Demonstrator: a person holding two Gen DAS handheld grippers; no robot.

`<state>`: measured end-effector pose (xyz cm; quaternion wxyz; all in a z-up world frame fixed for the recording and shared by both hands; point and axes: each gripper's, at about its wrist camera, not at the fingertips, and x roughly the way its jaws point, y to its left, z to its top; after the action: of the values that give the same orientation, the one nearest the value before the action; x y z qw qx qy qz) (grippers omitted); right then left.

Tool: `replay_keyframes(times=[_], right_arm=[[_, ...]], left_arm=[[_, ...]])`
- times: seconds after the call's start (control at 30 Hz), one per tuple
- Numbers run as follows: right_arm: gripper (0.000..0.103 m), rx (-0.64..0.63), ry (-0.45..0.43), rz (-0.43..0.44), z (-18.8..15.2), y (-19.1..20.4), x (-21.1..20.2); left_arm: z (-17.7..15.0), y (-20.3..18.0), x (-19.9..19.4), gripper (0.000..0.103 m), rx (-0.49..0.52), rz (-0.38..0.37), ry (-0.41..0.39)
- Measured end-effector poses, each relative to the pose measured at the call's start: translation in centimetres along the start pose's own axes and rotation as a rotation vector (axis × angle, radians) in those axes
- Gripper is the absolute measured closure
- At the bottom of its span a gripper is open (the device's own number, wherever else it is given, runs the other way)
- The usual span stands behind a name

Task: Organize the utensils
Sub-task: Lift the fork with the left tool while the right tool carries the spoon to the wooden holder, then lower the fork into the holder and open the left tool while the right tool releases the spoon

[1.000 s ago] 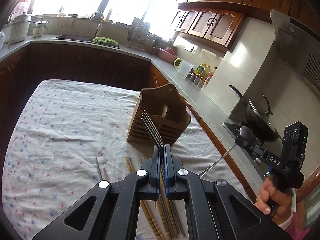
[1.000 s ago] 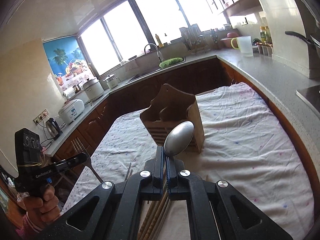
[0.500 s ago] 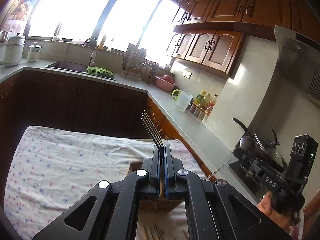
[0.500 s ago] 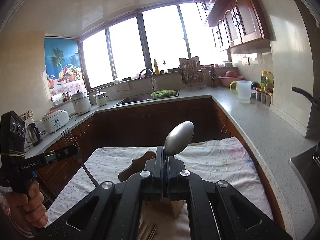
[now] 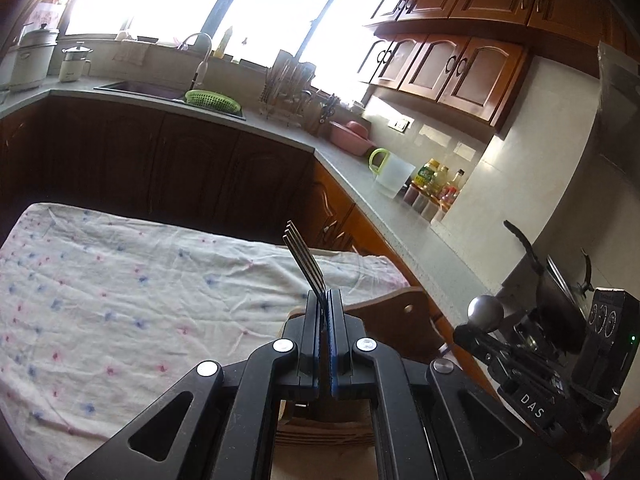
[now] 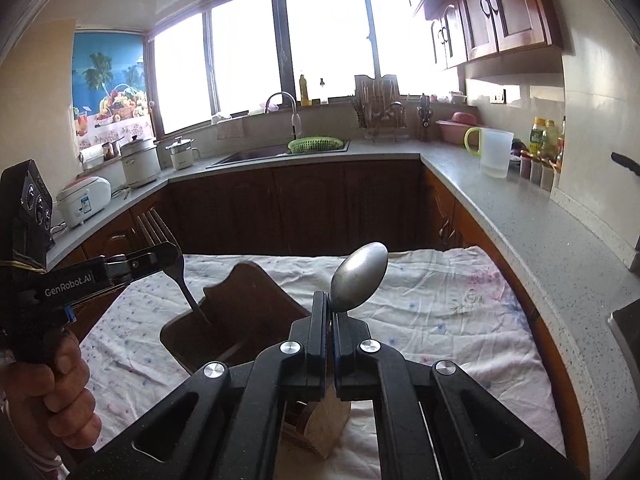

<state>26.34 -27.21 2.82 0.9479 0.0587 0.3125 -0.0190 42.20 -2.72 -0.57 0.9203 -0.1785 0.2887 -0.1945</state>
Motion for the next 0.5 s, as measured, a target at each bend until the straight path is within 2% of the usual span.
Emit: replay_keyframes(times=[0.2,0.5], right_arm=[[0.101,0.025,0.030,0.014,-0.9,-0.7,1.0],[0.101,0.049,0.041,0.030,-0.6,-0.7,1.1]], left_arm=[[0.4,0.9,1.8,0.102,-0.005,0.018,0.027],[0.0,0.3,-0.8,0.102,-0.001,0.022,0.021]])
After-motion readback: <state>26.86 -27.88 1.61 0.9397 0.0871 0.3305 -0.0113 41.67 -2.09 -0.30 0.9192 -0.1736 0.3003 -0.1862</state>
